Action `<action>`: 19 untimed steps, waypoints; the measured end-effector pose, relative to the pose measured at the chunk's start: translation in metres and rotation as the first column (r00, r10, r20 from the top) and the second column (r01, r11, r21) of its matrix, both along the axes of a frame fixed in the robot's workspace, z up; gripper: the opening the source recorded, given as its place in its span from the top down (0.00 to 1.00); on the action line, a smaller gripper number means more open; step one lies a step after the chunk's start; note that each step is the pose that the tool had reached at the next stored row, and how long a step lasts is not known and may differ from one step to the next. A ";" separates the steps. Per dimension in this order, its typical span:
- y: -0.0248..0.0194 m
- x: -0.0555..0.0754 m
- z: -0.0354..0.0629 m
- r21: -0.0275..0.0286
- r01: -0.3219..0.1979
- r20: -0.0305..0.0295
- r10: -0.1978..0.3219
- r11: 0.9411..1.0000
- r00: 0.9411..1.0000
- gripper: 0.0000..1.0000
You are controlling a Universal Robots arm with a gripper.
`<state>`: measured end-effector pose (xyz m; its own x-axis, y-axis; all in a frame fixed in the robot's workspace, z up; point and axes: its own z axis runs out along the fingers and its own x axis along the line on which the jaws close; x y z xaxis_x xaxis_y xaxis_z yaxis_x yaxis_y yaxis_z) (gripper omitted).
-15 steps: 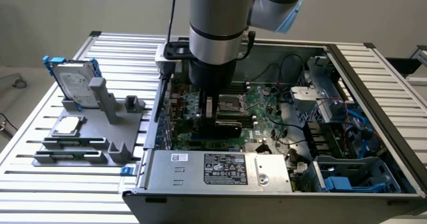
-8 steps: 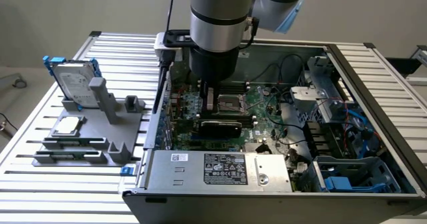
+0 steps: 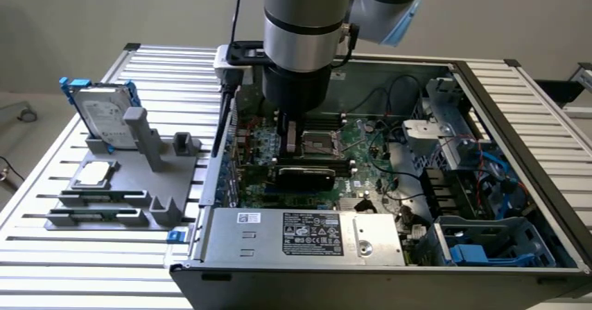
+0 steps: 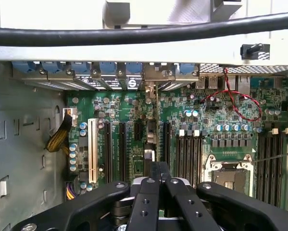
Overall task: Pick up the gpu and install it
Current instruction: 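Press down on the gpu until it lock into place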
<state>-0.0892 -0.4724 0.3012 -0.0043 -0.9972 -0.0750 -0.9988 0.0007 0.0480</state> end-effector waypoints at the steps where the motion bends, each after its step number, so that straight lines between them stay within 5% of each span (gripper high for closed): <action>1: 0.0000 0.000 0.0000 0.000 0.000 0.000 0.000 1.000 1.000 0.89; 11: 0.0009 0.000 -0.0009 0.000 0.000 0.000 0.000 1.000 1.000 0.89; 19: 0.0029 0.000 -0.0154 0.000 0.000 0.000 0.000 1.000 1.000 0.89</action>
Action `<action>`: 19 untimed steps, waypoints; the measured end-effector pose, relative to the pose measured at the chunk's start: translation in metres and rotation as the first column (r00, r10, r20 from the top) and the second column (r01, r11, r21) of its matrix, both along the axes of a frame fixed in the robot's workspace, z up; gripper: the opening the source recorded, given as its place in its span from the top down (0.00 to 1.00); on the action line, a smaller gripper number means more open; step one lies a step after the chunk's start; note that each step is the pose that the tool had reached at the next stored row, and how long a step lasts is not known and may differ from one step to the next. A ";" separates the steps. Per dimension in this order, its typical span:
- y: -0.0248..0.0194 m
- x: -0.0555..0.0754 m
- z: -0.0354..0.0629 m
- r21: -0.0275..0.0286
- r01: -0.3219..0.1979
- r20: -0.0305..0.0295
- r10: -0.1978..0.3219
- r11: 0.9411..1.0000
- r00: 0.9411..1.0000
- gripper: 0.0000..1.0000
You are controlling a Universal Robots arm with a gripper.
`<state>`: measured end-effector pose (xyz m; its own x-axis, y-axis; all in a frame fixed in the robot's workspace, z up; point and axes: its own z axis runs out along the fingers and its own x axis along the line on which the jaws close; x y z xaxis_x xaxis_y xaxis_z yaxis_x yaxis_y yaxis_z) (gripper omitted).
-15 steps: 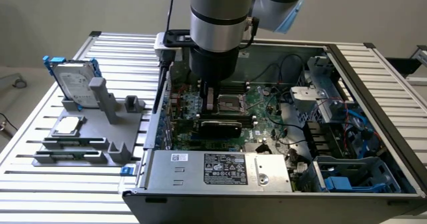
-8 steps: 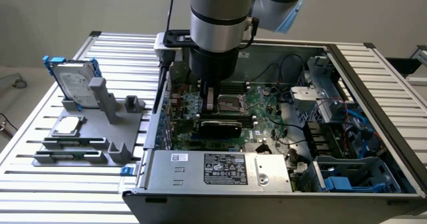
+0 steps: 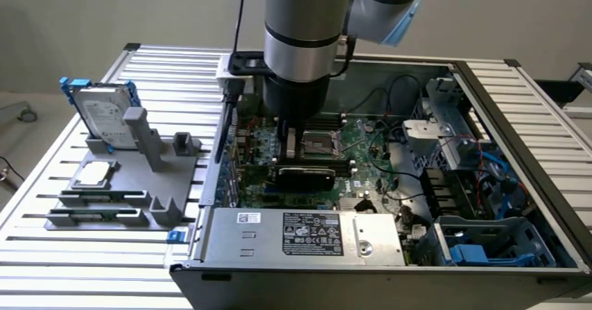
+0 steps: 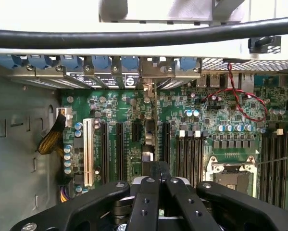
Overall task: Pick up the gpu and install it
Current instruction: 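Press down on the gpu until it lock into place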
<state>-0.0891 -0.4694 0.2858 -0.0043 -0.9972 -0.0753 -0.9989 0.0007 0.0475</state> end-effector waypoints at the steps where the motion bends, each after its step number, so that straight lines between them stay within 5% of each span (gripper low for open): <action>1: 0.0002 0.000 -0.0018 0.000 0.000 0.000 0.000 1.000 1.000 0.89; 7: 0.0023 0.000 -0.0116 0.000 0.000 0.002 0.000 1.000 1.000 0.89; 19: 0.0067 0.000 -0.0153 0.002 0.000 0.002 0.000 1.000 1.000 0.89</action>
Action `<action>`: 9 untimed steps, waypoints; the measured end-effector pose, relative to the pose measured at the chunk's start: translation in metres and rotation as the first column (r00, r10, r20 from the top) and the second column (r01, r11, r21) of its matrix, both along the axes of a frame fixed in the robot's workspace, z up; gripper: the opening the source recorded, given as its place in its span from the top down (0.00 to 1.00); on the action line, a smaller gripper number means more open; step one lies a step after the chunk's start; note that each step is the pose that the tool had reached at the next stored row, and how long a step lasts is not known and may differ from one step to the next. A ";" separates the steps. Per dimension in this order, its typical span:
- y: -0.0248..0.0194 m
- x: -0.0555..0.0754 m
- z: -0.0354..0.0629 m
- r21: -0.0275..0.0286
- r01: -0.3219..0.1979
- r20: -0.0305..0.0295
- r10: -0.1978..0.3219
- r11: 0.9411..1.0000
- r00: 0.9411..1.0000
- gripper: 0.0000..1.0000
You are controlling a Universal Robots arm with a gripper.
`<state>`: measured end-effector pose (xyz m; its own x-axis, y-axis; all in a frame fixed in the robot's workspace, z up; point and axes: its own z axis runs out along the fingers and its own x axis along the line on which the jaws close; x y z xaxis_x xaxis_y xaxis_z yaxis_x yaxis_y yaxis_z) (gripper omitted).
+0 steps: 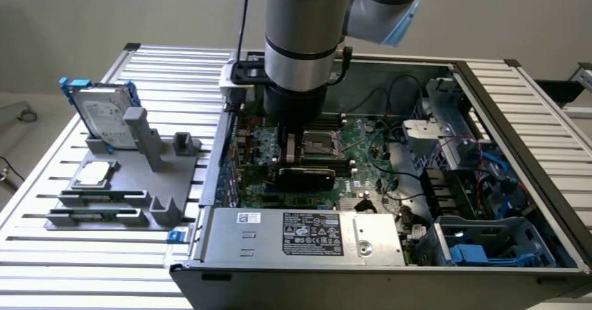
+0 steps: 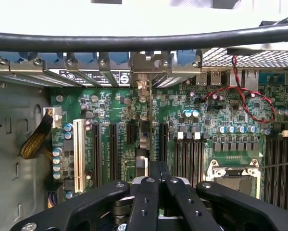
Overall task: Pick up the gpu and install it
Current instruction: 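Press down on the gpu until it lock into place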
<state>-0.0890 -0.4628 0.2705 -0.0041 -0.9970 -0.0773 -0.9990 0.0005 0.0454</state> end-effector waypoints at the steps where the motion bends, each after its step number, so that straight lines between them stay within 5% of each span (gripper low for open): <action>1: 0.0001 0.000 -0.0002 0.000 0.000 0.000 0.000 1.000 1.000 0.89; 9: 0.0005 0.000 -0.0012 0.000 0.000 0.000 0.000 1.000 1.000 0.89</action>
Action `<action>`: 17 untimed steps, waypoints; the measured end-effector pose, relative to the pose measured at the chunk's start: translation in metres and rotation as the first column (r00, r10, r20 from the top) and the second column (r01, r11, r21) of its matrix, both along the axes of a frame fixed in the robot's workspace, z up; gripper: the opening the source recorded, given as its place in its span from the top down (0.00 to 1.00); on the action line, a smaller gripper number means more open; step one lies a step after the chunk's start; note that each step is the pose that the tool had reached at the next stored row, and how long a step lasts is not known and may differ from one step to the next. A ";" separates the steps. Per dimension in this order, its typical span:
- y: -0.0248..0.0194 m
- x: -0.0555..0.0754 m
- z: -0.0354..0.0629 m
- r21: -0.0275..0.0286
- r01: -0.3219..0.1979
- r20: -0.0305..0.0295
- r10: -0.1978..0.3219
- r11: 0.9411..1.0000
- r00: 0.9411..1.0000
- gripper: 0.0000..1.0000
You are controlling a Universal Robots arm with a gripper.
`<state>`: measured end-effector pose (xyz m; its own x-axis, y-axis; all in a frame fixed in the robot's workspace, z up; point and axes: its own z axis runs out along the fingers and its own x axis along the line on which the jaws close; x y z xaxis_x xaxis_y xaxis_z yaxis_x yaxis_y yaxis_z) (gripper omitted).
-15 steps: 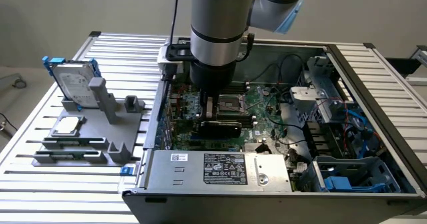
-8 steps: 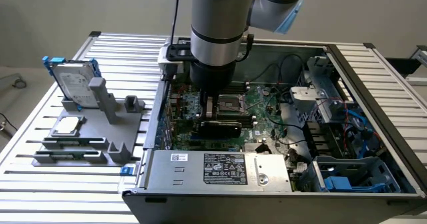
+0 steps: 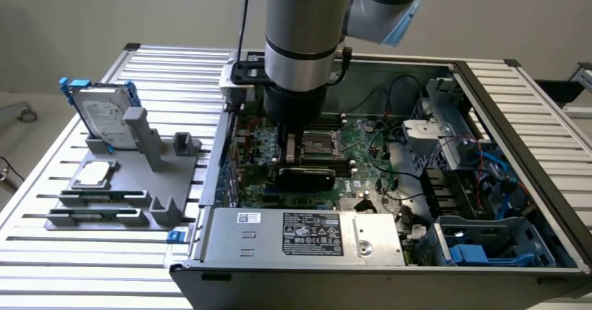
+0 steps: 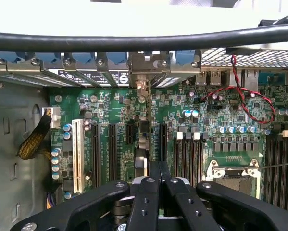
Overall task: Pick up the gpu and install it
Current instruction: 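Press down on the gpu until it lock into place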
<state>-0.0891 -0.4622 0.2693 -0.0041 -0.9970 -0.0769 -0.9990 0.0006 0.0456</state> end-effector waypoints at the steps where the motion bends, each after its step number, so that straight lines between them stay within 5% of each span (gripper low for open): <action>1: 0.0000 0.000 -0.0003 0.000 0.000 0.000 0.000 1.000 1.000 0.89; 14: 0.0000 -0.002 -0.0052 0.000 0.000 0.000 0.000 1.000 1.000 0.89; 17: 0.0003 -0.002 -0.0028 0.006 0.000 0.001 0.000 1.000 1.000 0.89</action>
<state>-0.0910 -0.4619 0.2666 -0.0043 -0.9966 -0.0826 -0.9990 0.0006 0.0444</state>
